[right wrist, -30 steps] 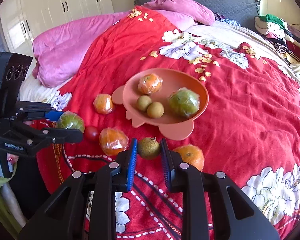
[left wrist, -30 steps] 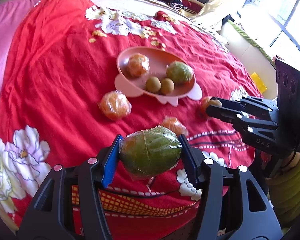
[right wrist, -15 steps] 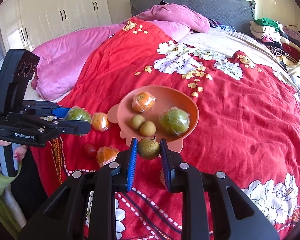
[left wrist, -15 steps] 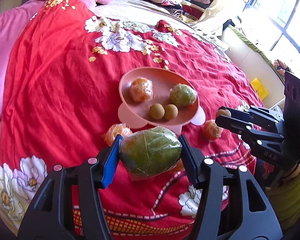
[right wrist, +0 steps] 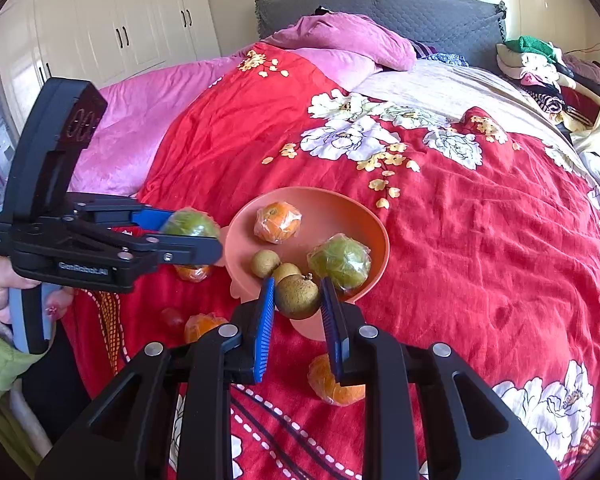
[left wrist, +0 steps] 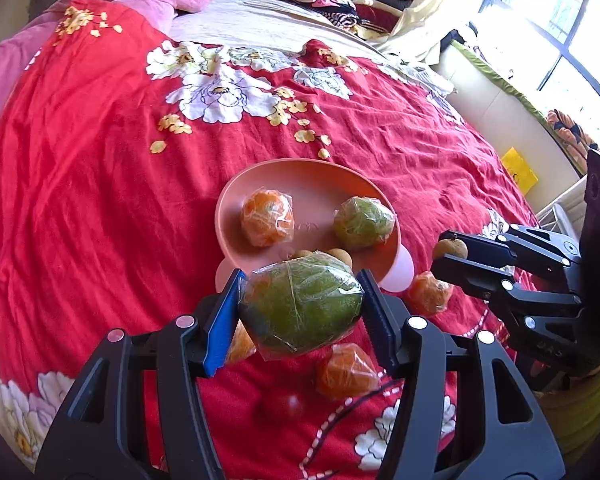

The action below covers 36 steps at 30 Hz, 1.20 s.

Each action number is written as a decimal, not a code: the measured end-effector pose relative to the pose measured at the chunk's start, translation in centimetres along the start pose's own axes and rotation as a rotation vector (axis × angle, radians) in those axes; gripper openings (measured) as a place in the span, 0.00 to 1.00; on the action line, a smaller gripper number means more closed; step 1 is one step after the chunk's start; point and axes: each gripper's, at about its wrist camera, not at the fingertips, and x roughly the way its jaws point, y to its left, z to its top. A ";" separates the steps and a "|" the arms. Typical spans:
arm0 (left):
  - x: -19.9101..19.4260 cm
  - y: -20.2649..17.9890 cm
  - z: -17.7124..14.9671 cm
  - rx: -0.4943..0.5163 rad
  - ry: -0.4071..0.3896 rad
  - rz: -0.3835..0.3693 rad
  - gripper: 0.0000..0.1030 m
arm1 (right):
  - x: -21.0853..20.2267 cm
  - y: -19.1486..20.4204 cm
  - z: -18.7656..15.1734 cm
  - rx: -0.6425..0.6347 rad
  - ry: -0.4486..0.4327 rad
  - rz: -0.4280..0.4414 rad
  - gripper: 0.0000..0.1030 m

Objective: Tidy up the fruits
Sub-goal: 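Carry the green fruit and brown fruit over the pink bowl with both tools, then open the right tool to drop the brown fruit while the left tool releases the green fruit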

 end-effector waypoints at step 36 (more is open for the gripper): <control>5.5 2.3 3.6 -0.005 0.060 0.009 0.47 | 3.7 -0.8 0.2 -0.005 0.060 0.001 0.21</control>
